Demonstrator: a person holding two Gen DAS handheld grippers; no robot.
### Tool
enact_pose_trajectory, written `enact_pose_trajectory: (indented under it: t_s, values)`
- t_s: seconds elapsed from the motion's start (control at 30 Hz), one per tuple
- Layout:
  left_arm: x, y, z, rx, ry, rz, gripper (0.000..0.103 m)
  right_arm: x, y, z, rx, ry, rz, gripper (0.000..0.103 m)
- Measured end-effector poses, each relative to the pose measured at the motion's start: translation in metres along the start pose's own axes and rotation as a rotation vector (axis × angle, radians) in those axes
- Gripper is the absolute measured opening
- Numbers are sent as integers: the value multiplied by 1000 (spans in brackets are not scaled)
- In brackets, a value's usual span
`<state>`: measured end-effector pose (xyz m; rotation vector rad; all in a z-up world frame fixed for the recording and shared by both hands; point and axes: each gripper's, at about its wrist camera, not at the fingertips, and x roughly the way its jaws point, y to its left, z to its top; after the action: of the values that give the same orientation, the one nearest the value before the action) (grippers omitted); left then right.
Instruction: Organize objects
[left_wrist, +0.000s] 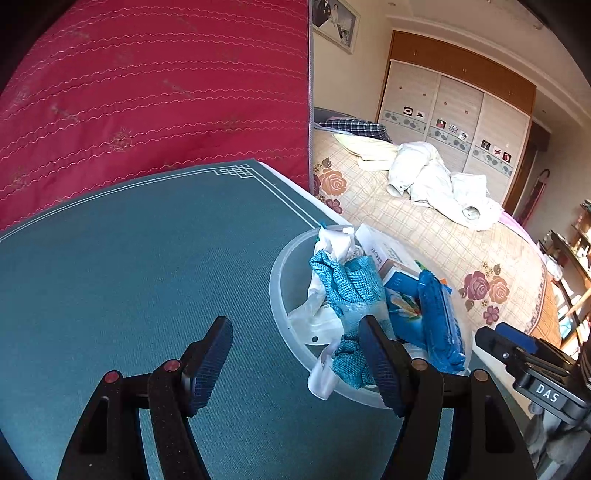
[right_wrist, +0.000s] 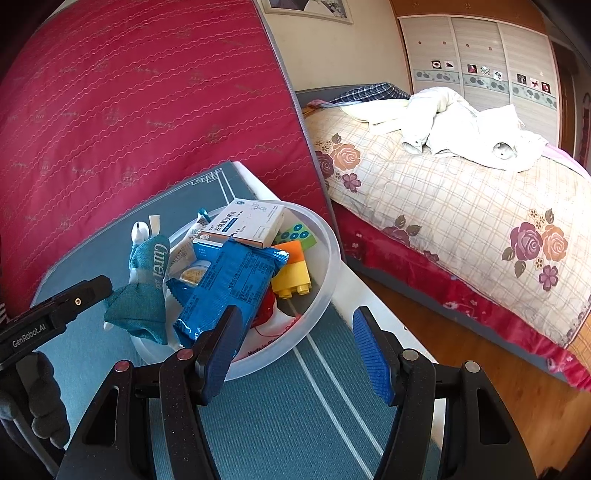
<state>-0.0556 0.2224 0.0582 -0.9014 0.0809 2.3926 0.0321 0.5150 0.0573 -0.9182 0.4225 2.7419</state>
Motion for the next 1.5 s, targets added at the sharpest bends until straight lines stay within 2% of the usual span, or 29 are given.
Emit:
enact_pose_trajectory:
  t_s: [0.33,0.6,0.73,0.8,0.93,1.13,1.33,1.5]
  values:
    - [15,-21,0,90,-54,73,74,0,1,-1,5,1,-2,64]
    - [16,-20,-3,78,-64,84,74,1,7,-4,-7,11,11,64]
    - [13,-12,-3,25,-55,81,88,-1,14,-6,-25,14,23,64]
    - [11,-12,-4,30,-60,87,91,-2,17,-7,-27,15,25,71]
    - [1,-18,-7,64,-95,100,103,-4,19,-10,-17,18,24,78]
    - [-11,-26,-9,129,-123,105,103,-7,24,-17,-14,27,18,84]
    - [-26,-28,-6,115,-136,101,103,-11,26,-23,-1,33,5,86]
    - [-40,-36,-6,128,-150,109,103,-16,28,-27,-4,31,-18,96]
